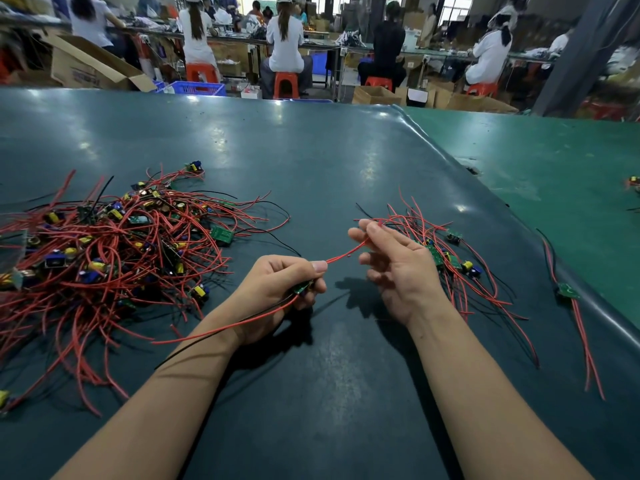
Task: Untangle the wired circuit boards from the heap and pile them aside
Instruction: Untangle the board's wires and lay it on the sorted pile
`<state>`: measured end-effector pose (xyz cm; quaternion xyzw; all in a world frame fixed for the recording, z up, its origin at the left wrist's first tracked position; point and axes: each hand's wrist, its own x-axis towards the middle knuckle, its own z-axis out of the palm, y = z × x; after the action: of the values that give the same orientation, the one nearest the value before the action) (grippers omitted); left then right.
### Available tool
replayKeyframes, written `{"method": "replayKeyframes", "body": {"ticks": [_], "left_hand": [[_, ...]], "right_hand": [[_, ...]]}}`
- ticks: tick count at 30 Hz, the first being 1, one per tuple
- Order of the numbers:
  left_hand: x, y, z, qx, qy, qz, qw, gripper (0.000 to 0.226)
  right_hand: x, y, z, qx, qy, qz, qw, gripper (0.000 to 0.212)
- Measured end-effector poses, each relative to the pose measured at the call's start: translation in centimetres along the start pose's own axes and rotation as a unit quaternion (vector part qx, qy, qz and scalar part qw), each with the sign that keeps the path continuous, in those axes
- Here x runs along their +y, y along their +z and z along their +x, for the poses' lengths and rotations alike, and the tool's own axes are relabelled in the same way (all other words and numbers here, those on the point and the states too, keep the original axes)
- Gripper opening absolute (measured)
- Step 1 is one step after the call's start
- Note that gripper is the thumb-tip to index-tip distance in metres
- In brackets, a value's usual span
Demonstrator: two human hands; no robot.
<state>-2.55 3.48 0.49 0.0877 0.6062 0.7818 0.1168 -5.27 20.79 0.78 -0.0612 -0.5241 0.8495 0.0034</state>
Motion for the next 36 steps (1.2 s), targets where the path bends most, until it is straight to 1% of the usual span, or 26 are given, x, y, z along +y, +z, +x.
{"method": "replayKeyframes", "body": {"ticks": [3, 6, 9, 10, 11, 12, 13, 14, 15, 16, 17, 20, 21, 22, 24, 25, 27, 29, 31, 32, 34, 36], "left_hand": [[0.0, 0.0, 0.0, 0.005, -0.004, -0.006, 1.0, 0.026], [0.0, 0.1, 0.0, -0.004, -0.004, 0.008, 1.0, 0.026], [0.0, 0.1, -0.1, -0.018, -0.002, 0.018, 1.0, 0.026], [0.1, 0.1, -0.1, -0.018, -0.003, 0.018, 1.0, 0.026], [0.0, 0.0, -0.1, -0.018, -0.003, 0.021, 1.0, 0.027], [0.0, 0.0, -0.1, -0.019, -0.003, 0.026, 0.999, 0.027], [0.0, 0.0, -0.2, -0.025, -0.002, 0.035, 0.999, 0.028], [0.0, 0.0, -0.2, -0.035, -0.001, 0.05, 0.998, 0.028], [0.0, 0.0, -0.3, -0.047, -0.003, 0.07, 0.996, 0.028], [0.1, 0.0, -0.5, -0.058, -0.006, 0.091, 0.994, 0.028], [0.1, 0.0, -0.5, -0.067, -0.009, 0.107, 0.992, 0.028], [0.2, 0.0, -0.6, -0.074, -0.015, 0.126, 0.989, 0.029], [0.2, 0.0, -0.6, -0.074, -0.014, 0.127, 0.989, 0.029], [0.2, 0.0, -0.6, -0.073, -0.014, 0.127, 0.989, 0.029], [0.2, 0.1, -0.6, -0.064, -0.017, 0.123, 0.99, 0.03], [0.2, 0.1, -0.5, -0.058, -0.016, 0.118, 0.991, 0.03], [0.2, 0.2, -0.5, -0.048, -0.014, 0.104, 0.993, 0.03], [0.2, 0.2, -0.4, -0.044, -0.015, 0.093, 0.995, 0.029], [0.2, 0.3, -0.3, -0.039, -0.015, 0.091, 0.995, 0.029], [0.2, 0.3, -0.4, -0.04, -0.015, 0.092, 0.995, 0.029], [0.2, 0.2, -0.4, -0.045, -0.013, 0.09, 0.995, 0.031], [0.3, 0.2, -0.5, -0.046, -0.012, 0.088, 0.995, 0.03]], "right_hand": [[-0.3, -0.1, 0.1, 0.006, 0.002, 0.072, 0.997, 0.008], [-0.5, -0.1, 0.0, -0.002, 0.031, 0.132, 0.991, 0.018], [-0.5, -0.2, 0.2, 0.006, 0.04, 0.144, 0.989, 0.01], [-0.4, -0.3, 0.3, 0.016, 0.026, 0.121, 0.992, 0.005], [-0.3, -0.4, 0.4, 0.035, -0.003, 0.068, 0.997, 0.005], [0.0, -0.5, 0.6, 0.061, -0.05, -0.018, 0.997, 0.01], [0.4, -0.6, 0.7, 0.09, -0.105, -0.129, 0.982, 0.015], [0.8, -0.7, 0.8, 0.117, -0.159, -0.24, 0.951, 0.019], [1.2, -0.7, 0.9, 0.137, -0.199, -0.323, 0.915, 0.02], [1.6, -0.6, 0.9, 0.145, -0.224, -0.37, 0.89, 0.019], [1.8, -0.5, 0.9, 0.146, -0.237, -0.387, 0.879, 0.018], [2.2, -0.4, 0.9, 0.142, -0.238, -0.395, 0.876, 0.022], [2.2, -0.3, 0.8, 0.137, -0.225, -0.377, 0.888, 0.021], [2.1, -0.1, 0.8, 0.133, -0.202, -0.331, 0.912, 0.02], [1.8, 0.3, 0.9, 0.129, -0.134, -0.185, 0.965, 0.016], [1.5, 0.4, 0.9, 0.125, -0.1, -0.106, 0.981, 0.016], [0.9, 0.3, 0.9, 0.092, -0.044, 0.039, 0.994, 0.019], [0.3, -0.1, 0.7, 0.042, 0.018, 0.163, 0.986, 0.022], [-0.1, -0.5, 0.5, 0.0, 0.085, 0.262, 0.961, 0.02], [-0.2, -0.6, 0.4, -0.019, 0.104, 0.299, 0.948, 0.017], [-0.3, -0.8, 0.2, -0.049, 0.118, 0.341, 0.931, 0.014], [-0.3, -1.0, -0.1, -0.072, 0.133, 0.364, 0.919, 0.016]]}}
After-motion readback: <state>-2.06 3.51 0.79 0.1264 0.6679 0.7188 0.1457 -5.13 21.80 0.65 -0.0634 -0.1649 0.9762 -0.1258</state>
